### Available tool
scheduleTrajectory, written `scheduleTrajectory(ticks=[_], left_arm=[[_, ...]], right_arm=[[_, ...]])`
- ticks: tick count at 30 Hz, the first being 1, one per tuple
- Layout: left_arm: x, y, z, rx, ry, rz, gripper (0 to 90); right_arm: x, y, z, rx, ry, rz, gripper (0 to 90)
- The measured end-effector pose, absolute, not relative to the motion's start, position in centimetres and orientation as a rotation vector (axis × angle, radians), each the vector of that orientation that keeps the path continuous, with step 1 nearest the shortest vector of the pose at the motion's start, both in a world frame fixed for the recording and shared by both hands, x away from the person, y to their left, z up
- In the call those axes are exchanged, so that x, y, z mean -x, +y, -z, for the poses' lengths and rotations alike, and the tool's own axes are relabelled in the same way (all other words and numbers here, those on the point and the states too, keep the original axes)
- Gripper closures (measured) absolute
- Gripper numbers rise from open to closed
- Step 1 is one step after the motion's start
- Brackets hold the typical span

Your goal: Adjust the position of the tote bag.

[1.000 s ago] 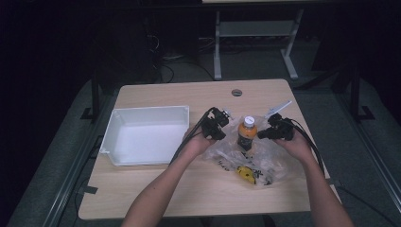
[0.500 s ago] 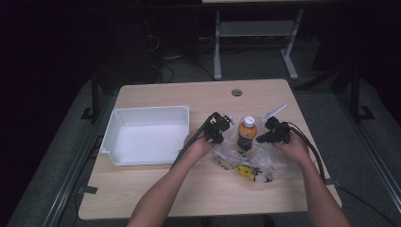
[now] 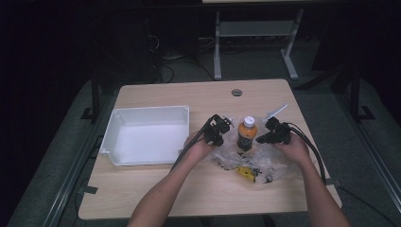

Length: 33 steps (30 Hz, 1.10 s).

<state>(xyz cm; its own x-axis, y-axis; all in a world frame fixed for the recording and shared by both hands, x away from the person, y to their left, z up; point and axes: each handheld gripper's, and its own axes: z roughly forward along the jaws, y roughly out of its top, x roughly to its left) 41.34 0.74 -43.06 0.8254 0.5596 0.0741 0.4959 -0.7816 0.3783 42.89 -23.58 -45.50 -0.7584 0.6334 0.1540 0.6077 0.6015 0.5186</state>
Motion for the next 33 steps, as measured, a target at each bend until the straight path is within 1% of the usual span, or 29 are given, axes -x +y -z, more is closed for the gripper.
scheduleTrajectory(ticks=[3, 6, 7, 9, 12, 19, 22, 23, 29, 33], left_arm=[[-41.2, 1.1, 42.6, -2.633, 0.805, -0.251, 88.7], [-41.2, 1.7, 41.7, -2.608, 0.795, -0.243, 84.3], [-41.1, 1.9, 41.5, -2.585, 0.804, -0.238, 82.5], [-41.0, 2.2, 41.0, -2.573, 0.794, -0.252, 75.0], [-40.5, 2.9, 39.9, -2.513, 0.792, -0.239, 73.2], [-39.6, 3.7, 37.7, -2.452, 0.744, -0.237, 69.3], [-39.2, 3.9, 37.0, -2.435, 0.726, -0.245, 68.9], [-39.0, 3.9, 36.9, -2.425, 0.722, -0.252, 68.8], [-38.7, 4.1, 35.7, -2.407, 0.698, -0.237, 66.2], [-38.7, 4.3, 34.9, -2.378, 0.69, -0.21, 65.8]], right_arm=[[-42.6, -23.6, 45.1, -1.071, 2.77, -0.886, 86.2], [-42.4, -24.0, 44.5, -1.085, 2.743, -0.904, 81.5], [-42.3, -24.2, 44.2, -1.087, 2.736, -0.915, 80.7], [-42.0, -24.5, 43.7, -1.071, 2.714, -0.946, 77.3], [-41.2, -25.0, 43.0, -1.067, 2.682, -0.973, 76.2], [-39.9, -25.7, 41.6, -1.079, 2.637, -1.033, 69.5], [-39.1, -25.8, 40.8, -1.07, 2.613, -1.053, 65.0], [-38.8, -25.8, 40.6, -1.076, 2.609, -1.069, 61.9], [-37.1, -26.7, 39.8, -1.091, 2.564, -1.086, 56.9], [-36.1, -27.2, 39.6, -1.133, 2.539, -1.113, 51.1]])
